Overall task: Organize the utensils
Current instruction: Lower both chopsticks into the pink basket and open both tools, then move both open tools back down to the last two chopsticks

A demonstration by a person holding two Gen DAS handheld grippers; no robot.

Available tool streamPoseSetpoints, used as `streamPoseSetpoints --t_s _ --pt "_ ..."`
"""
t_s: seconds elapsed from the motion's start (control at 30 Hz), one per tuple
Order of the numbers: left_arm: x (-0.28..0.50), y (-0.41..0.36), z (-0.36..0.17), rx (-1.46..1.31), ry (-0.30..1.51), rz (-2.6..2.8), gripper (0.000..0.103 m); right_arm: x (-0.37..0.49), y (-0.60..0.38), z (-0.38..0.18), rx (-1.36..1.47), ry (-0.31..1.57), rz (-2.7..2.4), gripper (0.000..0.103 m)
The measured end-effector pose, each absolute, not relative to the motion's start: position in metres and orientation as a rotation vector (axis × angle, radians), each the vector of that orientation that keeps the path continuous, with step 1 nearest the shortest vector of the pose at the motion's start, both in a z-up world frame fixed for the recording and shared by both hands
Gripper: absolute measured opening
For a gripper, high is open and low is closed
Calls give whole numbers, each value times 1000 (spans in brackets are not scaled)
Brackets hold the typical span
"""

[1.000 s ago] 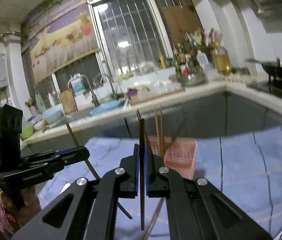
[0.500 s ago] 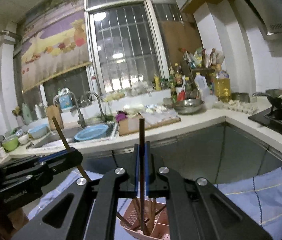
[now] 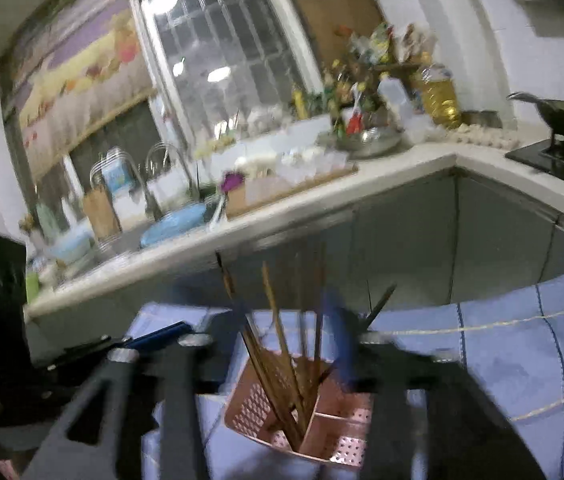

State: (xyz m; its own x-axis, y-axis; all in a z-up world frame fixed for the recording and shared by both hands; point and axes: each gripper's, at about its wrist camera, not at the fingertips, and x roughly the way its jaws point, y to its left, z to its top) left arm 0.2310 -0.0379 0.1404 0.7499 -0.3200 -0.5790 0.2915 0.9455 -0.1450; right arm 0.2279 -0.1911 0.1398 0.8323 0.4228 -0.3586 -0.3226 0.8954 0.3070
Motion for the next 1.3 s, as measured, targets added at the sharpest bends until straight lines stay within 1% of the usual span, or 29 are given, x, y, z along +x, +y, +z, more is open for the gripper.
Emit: streamPoseSetpoints --t_s 0.1,0.17,0.27,0.3,0.37,0.43,0.47,0.5,0.53,0.6,0.7,0.77,1.03,1.3 --pt "206 -25 166 -71 551 -317 28 195 -199 160 230 357 402 59" --pt "185 -17 179 -71 491 -315 28 174 -208 163 257 324 414 59" --pt "144 -1 184 -73 404 -325 28 134 -217 144 263 324 429 58" --pt "131 5 179 -75 391 -330 28 123 -218 130 254 348 430 56" --pt "112 14 159 -82 405 -343 28 105 -214 88 217 459 419 49" --pt "100 19 123 -84 478 -341 28 95 -205 37 171 614 384 35" --pt "98 20 108 -81 513 -336 28 92 -200 13 160 696 382 32" --pt "97 19 90 -79 559 -331 28 91 -197 -8 161 769 387 25" --pt "95 18 66 -82 624 -333 28 88 -194 -30 171 836 387 22" --pt "92 14 24 -97 750 -337 28 82 -190 -56 184 917 378 21" --pt "81 7 -15 -95 850 -350 28 76 -181 -65 165 939 377 21" --pt "73 1 -29 -91 884 -363 28 74 -175 -67 140 947 376 21" --pt "61 -5 -50 -99 936 -371 28 63 -158 -73 52 940 370 21" --pt "63 -7 -50 -94 949 -382 28 63 -150 -76 -17 928 332 21"
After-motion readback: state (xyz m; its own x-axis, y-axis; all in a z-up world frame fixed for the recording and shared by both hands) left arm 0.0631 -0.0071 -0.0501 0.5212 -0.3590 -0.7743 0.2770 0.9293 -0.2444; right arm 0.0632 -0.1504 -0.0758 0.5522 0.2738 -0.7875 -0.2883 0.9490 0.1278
